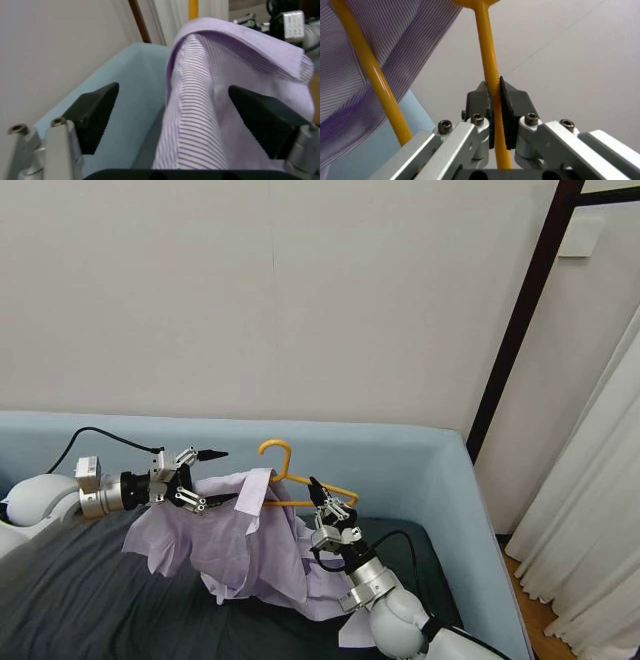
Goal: Pick up the clothes from the sofa and hang them on the clothes hanger.
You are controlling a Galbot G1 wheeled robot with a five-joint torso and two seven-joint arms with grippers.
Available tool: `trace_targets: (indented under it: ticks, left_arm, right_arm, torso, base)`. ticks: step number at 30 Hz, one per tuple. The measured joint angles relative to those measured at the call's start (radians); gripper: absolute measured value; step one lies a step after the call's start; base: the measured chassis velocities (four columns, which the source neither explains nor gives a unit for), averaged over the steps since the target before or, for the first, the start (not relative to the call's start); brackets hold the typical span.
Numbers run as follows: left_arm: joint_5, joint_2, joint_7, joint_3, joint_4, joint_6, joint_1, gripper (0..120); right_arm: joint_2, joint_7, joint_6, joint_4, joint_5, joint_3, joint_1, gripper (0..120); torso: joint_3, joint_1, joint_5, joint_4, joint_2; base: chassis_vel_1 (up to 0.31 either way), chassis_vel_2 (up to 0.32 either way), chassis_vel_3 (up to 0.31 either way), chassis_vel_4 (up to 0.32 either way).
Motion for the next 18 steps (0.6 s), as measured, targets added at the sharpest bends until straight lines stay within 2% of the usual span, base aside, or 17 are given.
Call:
trace_targets:
  ticks: [2, 5, 7, 11, 13, 18]
  left_arm:
    - [0.016, -0.007, 0.040, 0.000, 0.010, 0.016, -0.008, 78]
    - [0.060, -0.021, 0.105, -0.006, 0.027, 0.044, -0.017, 63]
    - [0.070, -0.025, 0.110, -0.007, 0.030, 0.047, -0.019, 59]
    - [0.098, -0.044, 0.089, 0.000, 0.037, 0.047, -0.030, 40]
    - [0.100, -0.048, 0.083, 0.004, 0.038, 0.047, -0.033, 36]
    - [0.108, -0.068, 0.080, 0.022, 0.052, 0.045, -0.054, 15]
  right_arm:
    - [0.000, -0.001, 0.009, -0.003, -0.017, 0.007, 0.002, 4]
    - [0.003, -0.002, 0.021, -0.006, -0.047, 0.019, 0.005, 4]
    - [0.004, -0.002, 0.024, -0.006, -0.057, 0.022, 0.005, 4]
    - [0.010, -0.002, 0.034, -0.007, -0.085, 0.026, 0.004, 4]
    - [0.010, -0.002, 0.034, -0.007, -0.086, 0.026, 0.004, 4]
    - [0.010, -0.001, 0.033, -0.006, -0.084, 0.025, 0.009, 4]
  torso:
    - [0.000, 0.000, 0.0000, -0.0001, 0.000]
    - [0.000, 0.000, -0.0001, 0.0000, 0.000]
    - [0.000, 0.000, -0.0001, 0.0000, 0.000]
    - [0.000, 0.000, -0.0001, -0.0001, 0.000]
    - [0.000, 0.000, 0.0000, -0.0001, 0.000]
    - [0.000, 0.000, -0.0002, -0.0001, 0.000]
  base:
    - [0.000, 0.000, 0.000, 0.000]
    - [0.000, 0.000, 0.000, 0.000]
    - [0.000, 0.000, 0.000, 0.000]
    - [0.000, 0.000, 0.000, 0.000]
    - [0.000, 0.000, 0.000, 0.000]
    - [0.000, 0.000, 0.000, 0.000]
